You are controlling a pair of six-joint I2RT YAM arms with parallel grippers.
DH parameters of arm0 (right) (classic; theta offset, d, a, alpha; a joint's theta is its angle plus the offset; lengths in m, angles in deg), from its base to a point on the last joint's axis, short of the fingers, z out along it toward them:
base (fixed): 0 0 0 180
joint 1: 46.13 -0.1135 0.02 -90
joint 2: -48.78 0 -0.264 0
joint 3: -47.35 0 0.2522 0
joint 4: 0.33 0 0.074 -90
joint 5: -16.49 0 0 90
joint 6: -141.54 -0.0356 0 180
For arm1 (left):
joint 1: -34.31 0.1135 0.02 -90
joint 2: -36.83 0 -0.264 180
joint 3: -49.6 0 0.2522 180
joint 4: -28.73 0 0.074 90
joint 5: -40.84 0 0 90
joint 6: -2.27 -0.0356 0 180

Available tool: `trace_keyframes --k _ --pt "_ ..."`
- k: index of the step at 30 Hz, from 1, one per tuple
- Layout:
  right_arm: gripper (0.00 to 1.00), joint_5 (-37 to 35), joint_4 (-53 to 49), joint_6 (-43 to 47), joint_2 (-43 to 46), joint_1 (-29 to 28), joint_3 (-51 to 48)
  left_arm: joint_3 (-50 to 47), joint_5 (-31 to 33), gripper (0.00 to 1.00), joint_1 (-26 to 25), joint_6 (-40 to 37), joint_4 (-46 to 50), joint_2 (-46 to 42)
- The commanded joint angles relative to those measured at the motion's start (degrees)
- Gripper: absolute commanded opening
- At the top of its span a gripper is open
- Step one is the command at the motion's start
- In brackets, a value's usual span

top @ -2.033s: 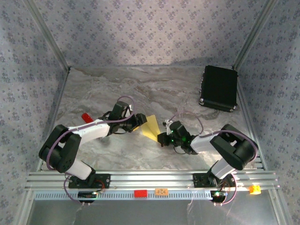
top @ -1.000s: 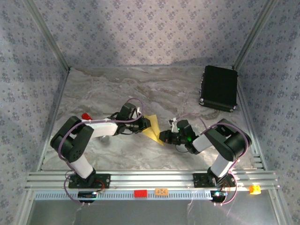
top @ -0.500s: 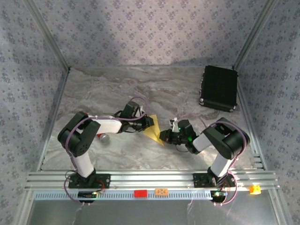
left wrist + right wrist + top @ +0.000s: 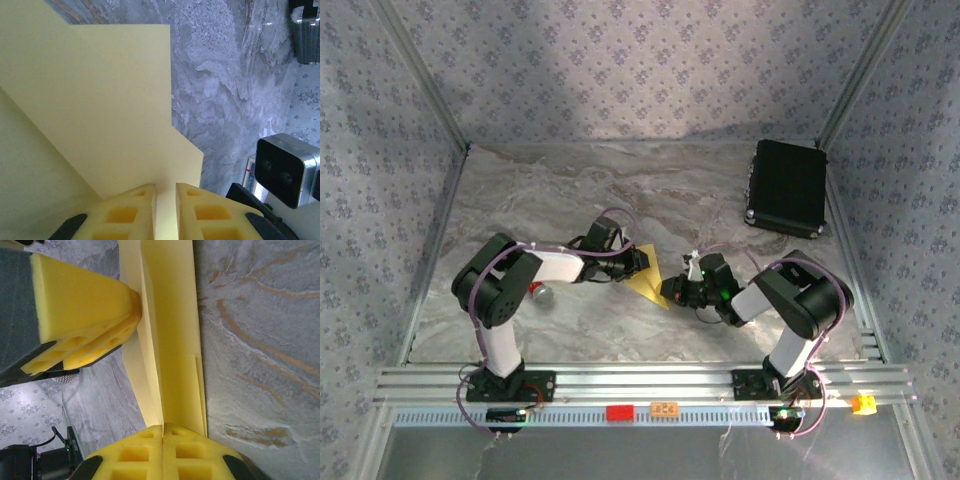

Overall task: Fold a paper plane with a square sheet of paper (pick it up from the middle)
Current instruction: Fourth fold the wing at the center of the table.

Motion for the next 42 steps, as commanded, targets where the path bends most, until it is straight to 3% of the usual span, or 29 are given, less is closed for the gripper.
trace_keyframes --k 1,42 --pt "0.03 0.1 -6.2 0.0 0.0 0.4 0.1 2.0 1.3 0.17 -0.4 0.1 0.1 0.9" --pt "0.03 -1.0 -8.2 -0.8 -0.7 1.5 -0.2 7.2 -0.9 0.17 -0.8 -4.6 5.5 5.3"
